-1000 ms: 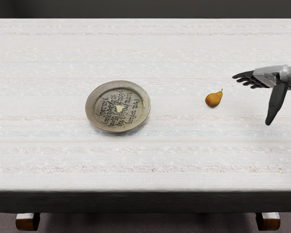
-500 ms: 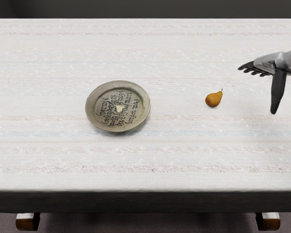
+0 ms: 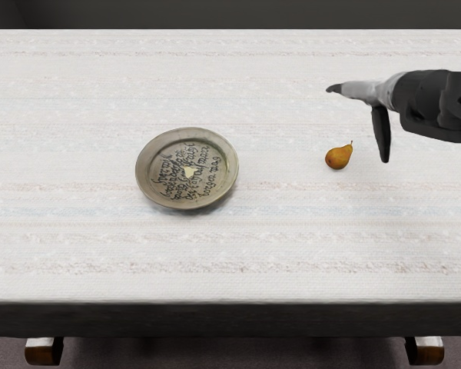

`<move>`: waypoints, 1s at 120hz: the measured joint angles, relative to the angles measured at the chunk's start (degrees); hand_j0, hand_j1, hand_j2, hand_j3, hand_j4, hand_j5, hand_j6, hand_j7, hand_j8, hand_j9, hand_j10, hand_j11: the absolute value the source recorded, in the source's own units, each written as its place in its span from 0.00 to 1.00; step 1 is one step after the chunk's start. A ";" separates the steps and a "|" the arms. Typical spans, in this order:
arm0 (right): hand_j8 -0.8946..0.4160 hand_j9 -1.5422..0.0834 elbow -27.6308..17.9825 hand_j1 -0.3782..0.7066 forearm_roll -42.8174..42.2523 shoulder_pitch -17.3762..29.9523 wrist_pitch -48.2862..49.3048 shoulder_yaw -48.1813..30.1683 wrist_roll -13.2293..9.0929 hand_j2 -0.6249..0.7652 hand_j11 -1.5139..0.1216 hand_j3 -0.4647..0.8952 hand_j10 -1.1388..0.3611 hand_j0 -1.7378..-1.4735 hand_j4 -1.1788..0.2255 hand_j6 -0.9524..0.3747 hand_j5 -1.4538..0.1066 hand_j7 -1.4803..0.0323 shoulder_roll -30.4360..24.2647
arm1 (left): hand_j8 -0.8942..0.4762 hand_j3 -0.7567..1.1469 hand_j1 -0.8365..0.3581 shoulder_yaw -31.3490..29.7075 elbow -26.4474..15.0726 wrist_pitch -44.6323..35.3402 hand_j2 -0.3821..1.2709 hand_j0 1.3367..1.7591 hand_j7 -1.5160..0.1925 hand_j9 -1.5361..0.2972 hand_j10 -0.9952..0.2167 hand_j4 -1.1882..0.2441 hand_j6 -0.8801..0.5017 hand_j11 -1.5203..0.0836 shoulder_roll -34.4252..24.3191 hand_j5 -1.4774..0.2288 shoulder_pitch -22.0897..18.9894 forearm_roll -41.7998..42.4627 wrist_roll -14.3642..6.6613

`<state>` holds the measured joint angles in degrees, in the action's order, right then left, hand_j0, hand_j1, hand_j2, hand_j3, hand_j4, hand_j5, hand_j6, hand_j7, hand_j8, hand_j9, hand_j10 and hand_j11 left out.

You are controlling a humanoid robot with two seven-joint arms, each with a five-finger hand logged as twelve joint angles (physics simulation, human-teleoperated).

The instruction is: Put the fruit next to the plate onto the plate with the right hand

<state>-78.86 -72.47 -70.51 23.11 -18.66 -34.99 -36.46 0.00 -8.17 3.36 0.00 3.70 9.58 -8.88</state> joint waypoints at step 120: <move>0.62 0.88 3.55 0.12 -11.69 10.04 -15.88 3.64 0.84 0.44 0.86 0.34 0.70 0.30 0.78 0.65 0.86 0.91 6.02 | 0.64 0.40 0.97 0.00 0.01 -0.01 0.23 0.76 0.87 0.82 0.80 0.82 0.62 0.93 0.00 0.85 0.00 0.00 0.00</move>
<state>-75.31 -84.16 -60.47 7.23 -15.01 -34.16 -30.44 0.01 -8.17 3.35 0.00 3.69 9.58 -8.87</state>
